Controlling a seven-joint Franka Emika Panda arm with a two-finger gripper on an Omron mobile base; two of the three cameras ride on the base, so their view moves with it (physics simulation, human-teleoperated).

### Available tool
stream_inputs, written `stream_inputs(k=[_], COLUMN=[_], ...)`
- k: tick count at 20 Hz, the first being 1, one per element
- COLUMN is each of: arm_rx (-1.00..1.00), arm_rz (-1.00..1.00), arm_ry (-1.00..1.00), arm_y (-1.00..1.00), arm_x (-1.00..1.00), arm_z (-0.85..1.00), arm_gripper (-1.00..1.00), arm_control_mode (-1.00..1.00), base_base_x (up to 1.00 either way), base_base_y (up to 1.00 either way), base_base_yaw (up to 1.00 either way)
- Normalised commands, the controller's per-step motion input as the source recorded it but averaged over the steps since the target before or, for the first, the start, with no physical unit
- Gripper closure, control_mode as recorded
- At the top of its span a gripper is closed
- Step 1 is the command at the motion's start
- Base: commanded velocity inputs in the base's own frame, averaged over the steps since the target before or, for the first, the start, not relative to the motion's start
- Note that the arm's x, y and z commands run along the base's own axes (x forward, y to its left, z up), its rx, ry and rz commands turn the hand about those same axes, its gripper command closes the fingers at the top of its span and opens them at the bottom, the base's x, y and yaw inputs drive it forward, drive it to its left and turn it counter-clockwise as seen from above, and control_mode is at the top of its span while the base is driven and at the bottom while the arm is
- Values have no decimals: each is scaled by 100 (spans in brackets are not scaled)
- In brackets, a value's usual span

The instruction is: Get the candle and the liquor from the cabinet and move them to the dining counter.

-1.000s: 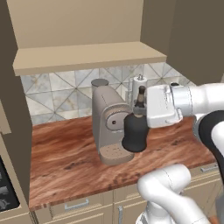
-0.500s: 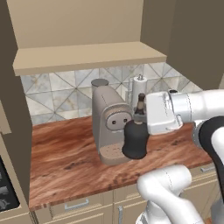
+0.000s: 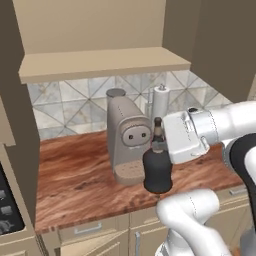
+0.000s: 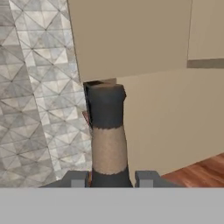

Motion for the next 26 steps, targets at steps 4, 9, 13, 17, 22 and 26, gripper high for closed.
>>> stream_inputs(k=[4, 9, 13, 17, 22, 26], arm_rx=[0, 0, 0, 0, 0, 0], arm_rz=[0, 0, 0, 0, 0, 0], arm_ry=[0, 0, 0, 0, 0, 0], arm_y=[0, 0, 0, 0, 0, 0], arm_x=[0, 0, 0, 0, 0, 0], arm_z=[0, 0, 0, 0, 0, 0], arm_gripper=[100, 100, 100, 100, 100, 100], arm_control_mode=[100, 100, 100, 100, 100, 100], base_base_x=[-79, -93, -84, -35, -4, 0], base_base_y=[19, 29, 53, 94, 100, 90], base_base_yaw=[23, 26, 27, 34, 43, 48])
